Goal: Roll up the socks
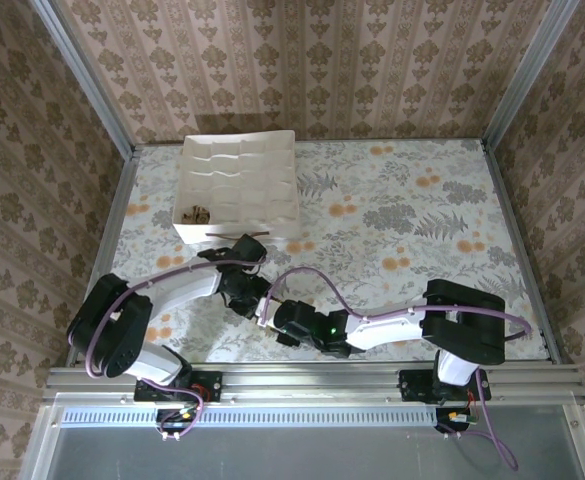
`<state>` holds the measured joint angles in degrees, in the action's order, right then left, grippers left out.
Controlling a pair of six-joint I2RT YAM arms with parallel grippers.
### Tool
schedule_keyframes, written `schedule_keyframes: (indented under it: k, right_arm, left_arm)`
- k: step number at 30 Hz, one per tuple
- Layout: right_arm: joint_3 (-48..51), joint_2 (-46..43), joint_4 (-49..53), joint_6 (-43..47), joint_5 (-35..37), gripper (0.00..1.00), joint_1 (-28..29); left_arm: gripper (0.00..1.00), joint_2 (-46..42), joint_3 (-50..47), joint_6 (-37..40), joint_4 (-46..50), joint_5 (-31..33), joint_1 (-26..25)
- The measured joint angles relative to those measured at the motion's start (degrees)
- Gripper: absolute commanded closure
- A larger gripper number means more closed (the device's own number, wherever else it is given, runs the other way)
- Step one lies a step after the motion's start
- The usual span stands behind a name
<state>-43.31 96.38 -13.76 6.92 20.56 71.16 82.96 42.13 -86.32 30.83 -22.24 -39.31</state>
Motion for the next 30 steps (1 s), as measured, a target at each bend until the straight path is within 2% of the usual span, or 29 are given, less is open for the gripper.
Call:
schedule_keyframes:
  k: [3,6,11,17,21,24,30]
  right_arm:
    - [1.14,-0.26,-2.14,-2.03,-3.65,0.97,-2.23]
    - [3.15,-1.2,-4.37,-3.91,-9.44,1.0,-5.92]
    - [5.64,-2.21,-7.39,-7.67,-21.18,1.0,-12.63]
    - [8.0,-2.21,-10.12,-12.87,-32.04,1.0,-19.78]
    - [8.55,-2.19,-10.34,-14.93,-35.19,1.0,-21.49]
    - [8.55,-2.14,-10.4,-16.02,-35.85,1.0,-21.73]
    - [8.55,-2.14,-10.71,-17.86,-35.85,1.0,-21.77]
  left_arm:
    - [0.44,-1.46,-1.55,1.05,-1.27,-0.35,1.64]
    - [0.31,-2.82,-2.01,2.97,-1.01,-0.72,4.04]
    - [0.27,-4.52,-2.01,5.42,-2.27,-0.68,6.32]
    - [0.24,-6.23,-4.37,4.9,-8.76,-0.68,5.53]
    - [0.23,-6.14,-6.12,2.8,-13.29,-0.7,3.48]
    - [0.18,-5.77,-6.38,0.46,-16.33,-0.63,2.1]
    - [0.18,-5.77,-6.6,-4.22,-18.71,-0.26,-0.11]
